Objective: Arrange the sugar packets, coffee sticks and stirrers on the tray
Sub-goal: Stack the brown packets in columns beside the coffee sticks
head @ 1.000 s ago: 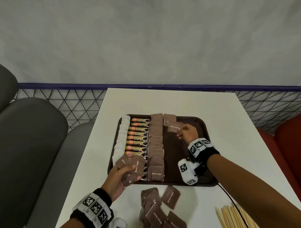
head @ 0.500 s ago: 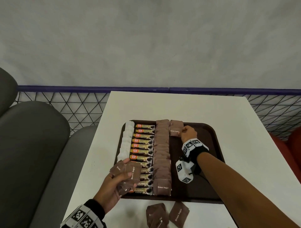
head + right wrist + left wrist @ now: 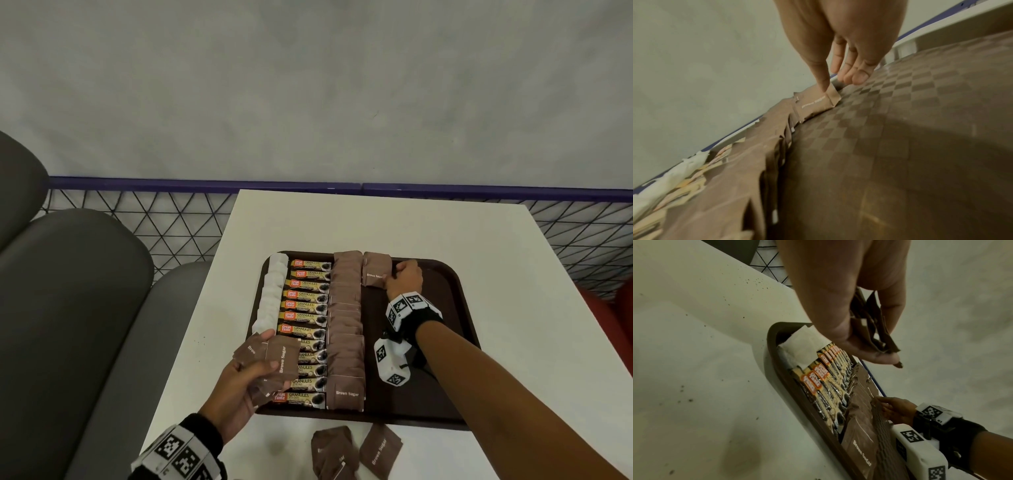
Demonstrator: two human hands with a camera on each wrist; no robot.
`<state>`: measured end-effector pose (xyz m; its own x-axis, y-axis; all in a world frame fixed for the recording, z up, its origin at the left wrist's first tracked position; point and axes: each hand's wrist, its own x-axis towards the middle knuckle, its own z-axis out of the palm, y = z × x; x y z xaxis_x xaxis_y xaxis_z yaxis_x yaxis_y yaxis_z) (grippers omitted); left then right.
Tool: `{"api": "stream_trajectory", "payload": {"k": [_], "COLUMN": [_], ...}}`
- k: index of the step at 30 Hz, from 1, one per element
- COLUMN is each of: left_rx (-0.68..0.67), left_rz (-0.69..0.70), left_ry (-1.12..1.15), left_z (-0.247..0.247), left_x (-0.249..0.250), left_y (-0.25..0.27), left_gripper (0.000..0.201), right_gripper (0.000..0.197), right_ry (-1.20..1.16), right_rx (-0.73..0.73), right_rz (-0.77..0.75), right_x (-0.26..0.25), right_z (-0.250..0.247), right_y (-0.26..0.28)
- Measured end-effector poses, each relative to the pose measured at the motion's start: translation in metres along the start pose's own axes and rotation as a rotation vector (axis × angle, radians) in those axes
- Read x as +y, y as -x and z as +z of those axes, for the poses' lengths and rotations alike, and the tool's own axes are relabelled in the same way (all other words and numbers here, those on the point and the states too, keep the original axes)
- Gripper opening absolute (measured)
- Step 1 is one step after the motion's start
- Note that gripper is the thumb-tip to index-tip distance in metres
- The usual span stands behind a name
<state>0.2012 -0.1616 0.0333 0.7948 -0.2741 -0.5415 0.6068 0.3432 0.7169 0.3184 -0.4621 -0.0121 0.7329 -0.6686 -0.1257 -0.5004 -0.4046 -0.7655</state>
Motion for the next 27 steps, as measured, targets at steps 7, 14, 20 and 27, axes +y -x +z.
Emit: {"api": "stream_trajectory", "payload": {"k": [7,14,20,27], "left_rx": [-0.002,0.016,-0.003,-0.012], "left_rz": [0.032,0.064,0.068,0.070], "left_ry": [0.001,-0.041,-0.105,-0.066], "left_z": [0.009,0.017,0.026,0.029], "left_x": [0.004,-0.003,-0.009,-0.009], "left_y": [0.005,0.010,0.015,0.017], "left_gripper": [0.049,0.047,0.052,0.047], "right_gripper": [0.031,0.018,0.036,0.008], "right_ry": [-0.016,-0.208,-0.179,-0.213], "right_rx": [-0.065,-0.462,-0.944,-0.984], "right_rz": [-0.148,-0.243,-0.295,-0.241], "right_x": [-0.005,-0.013,-0.027,-0.030], "right_z": [-0.013,-0.019,-0.020,-0.024], "right_y": [0.025,0.088,0.134,0.136]}}
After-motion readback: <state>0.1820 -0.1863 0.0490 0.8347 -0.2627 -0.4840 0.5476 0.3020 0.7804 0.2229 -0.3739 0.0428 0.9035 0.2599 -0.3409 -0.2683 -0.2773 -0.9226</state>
